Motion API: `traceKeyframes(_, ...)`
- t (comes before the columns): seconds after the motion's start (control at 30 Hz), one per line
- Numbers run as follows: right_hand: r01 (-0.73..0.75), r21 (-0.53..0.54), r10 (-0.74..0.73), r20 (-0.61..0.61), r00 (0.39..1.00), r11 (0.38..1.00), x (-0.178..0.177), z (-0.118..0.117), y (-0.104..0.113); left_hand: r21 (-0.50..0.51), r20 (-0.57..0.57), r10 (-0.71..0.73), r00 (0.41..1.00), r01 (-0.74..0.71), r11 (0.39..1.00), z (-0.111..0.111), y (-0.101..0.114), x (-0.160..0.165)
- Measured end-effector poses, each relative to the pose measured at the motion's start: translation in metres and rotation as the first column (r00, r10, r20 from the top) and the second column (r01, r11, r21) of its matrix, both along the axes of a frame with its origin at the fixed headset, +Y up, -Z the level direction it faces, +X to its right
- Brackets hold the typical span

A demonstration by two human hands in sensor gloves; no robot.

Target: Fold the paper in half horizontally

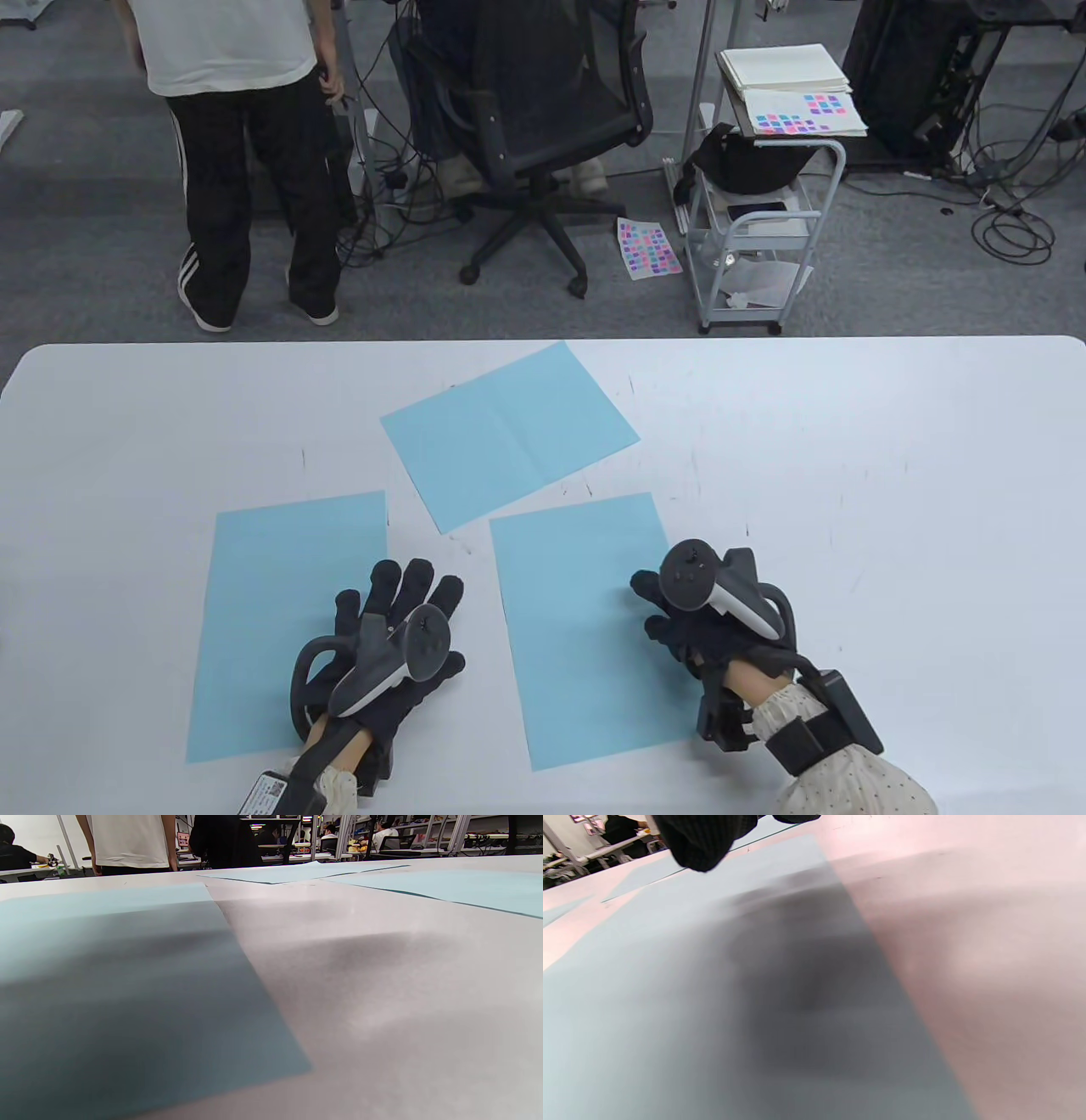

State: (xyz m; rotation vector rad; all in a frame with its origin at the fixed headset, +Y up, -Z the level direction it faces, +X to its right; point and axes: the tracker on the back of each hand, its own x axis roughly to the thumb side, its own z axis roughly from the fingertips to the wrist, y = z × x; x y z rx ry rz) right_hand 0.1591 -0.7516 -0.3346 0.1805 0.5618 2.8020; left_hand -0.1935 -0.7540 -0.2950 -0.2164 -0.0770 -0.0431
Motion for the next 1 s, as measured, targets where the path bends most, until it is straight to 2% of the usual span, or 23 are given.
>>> traceKeyframes(0.17,-0.052,0.005,0.052,-0.082,0.995,0.999,0.024,0.019,-0.012,-0.001,0.005,-0.008,1.000,0.008,1.000,0.000,0.000,0.001)
traceKeyframes(0.27,-0.060,-0.037,0.055,-0.119,0.991,0.998,0.030,0.023,-0.019,-0.006,0.004,-0.008,1.000,0.008,1.000,0.001,-0.001,0.002)
traceKeyframes(0.37,-0.030,-0.069,0.020,-0.132,0.991,0.997,0.034,0.025,-0.026,-0.021,0.018,-0.004,1.000,0.004,1.000,0.002,-0.002,0.004)
traceKeyframes(0.47,-0.083,-0.073,0.072,-0.142,0.987,0.994,0.036,0.030,-0.032,-0.031,0.035,-0.009,0.999,0.010,0.999,0.001,-0.004,0.006)
traceKeyframes(0.7,-0.088,-0.098,0.074,-0.136,0.988,0.991,0.036,0.032,-0.034,-0.050,0.041,-0.013,0.999,0.015,0.999,0.001,-0.006,0.009)
traceKeyframes(0.9,-0.088,-0.109,0.075,-0.123,0.990,0.990,0.036,0.031,-0.033,-0.104,-0.001,-0.012,1.000,0.012,0.995,-0.014,-0.002,0.014)
traceKeyframes(1.0,-0.089,-0.113,0.075,-0.123,0.990,0.990,0.037,0.030,-0.033,-0.119,-0.010,-0.002,1.000,0.000,0.993,-0.029,0.005,0.020)
